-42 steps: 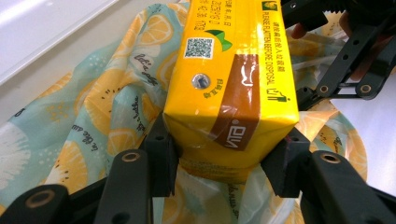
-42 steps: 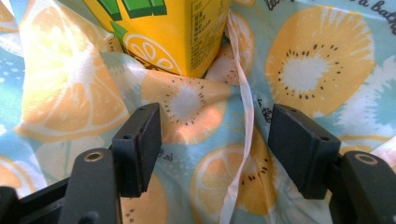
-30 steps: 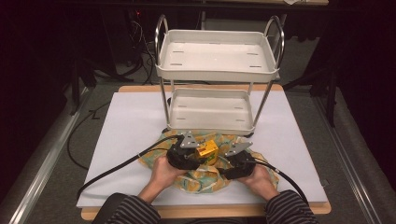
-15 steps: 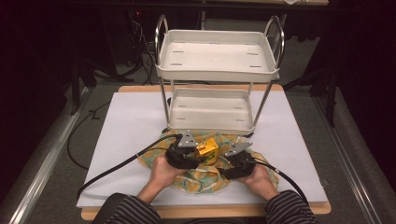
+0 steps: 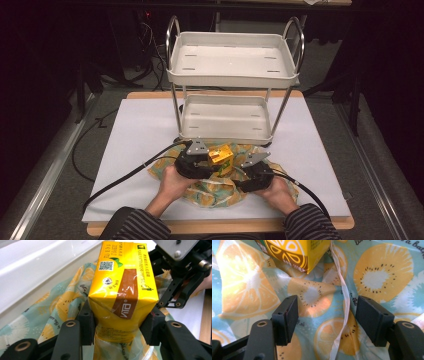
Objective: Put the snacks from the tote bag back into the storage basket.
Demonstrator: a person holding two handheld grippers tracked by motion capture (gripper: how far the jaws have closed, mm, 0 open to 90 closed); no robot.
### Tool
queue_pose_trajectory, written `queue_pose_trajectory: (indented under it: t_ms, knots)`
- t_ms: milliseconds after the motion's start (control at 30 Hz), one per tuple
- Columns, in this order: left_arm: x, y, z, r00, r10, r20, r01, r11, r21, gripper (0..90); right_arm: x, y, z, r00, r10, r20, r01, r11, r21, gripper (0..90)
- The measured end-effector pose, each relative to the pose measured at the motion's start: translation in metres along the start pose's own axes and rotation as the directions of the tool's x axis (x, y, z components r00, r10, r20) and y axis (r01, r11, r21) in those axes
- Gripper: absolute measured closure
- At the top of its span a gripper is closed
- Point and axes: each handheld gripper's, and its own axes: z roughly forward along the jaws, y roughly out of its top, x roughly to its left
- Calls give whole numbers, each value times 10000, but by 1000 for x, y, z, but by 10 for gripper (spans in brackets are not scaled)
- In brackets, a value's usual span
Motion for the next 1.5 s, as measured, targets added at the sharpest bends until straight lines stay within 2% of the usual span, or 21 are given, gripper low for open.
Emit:
queue_pose_trajectory:
  t_ms: [367,733,1500]
  knots:
    - [2,4,-6,9999,-159,50,160,9997,-210,532,0,0,0,10000,-4,3,4,10000,-7,355]
    - [4,7,-11,9999,-156,56,157,9995,-259,532,0,0,0,10000,-6,0,6,10000,-7,355]
    - [5,11,-19,9992,-319,-245,306,9981,-533,532,0,0,0,10000,8,10,-8,10000,1,355]
